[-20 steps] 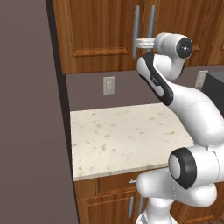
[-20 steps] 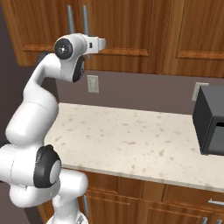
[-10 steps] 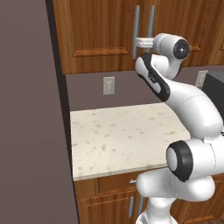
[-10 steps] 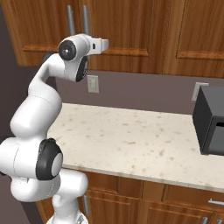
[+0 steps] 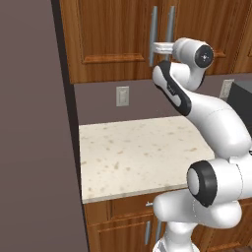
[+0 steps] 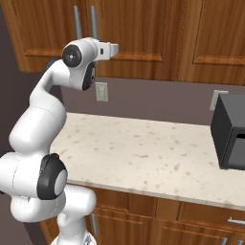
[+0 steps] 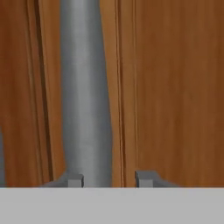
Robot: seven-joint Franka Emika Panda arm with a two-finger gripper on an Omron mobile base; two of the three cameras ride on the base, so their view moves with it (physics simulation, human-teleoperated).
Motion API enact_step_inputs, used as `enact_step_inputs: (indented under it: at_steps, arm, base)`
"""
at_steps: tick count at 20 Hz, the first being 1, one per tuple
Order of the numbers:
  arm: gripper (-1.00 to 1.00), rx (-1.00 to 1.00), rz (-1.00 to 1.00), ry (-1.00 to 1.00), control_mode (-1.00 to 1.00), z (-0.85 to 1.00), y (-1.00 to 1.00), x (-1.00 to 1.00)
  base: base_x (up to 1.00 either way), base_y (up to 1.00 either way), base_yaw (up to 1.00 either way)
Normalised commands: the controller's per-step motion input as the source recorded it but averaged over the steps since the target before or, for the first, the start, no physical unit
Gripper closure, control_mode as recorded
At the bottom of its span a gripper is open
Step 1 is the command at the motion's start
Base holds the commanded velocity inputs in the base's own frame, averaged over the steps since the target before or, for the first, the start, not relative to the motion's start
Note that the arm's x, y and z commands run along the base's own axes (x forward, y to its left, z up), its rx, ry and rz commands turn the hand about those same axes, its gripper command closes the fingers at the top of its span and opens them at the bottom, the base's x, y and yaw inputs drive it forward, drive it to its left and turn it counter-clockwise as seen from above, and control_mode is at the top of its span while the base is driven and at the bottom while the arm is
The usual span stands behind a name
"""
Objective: Open the cabinet directly in front. Then move the liquor and the cup to the dining counter with the jar on it.
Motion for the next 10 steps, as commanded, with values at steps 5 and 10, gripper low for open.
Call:
enact_step_inputs:
  at_steps: [5,10]
  arm:
    - [1.0,0.0,0.0,0.0,-1.0,0.0,-0.06,-0.03]
    - [1.0,0.0,0.0,0.0,-1.0,0.0,-0.58,-0.46]
  base:
    - [0.0,0.0,0.0]
    - [0.0,0.0,0.0]
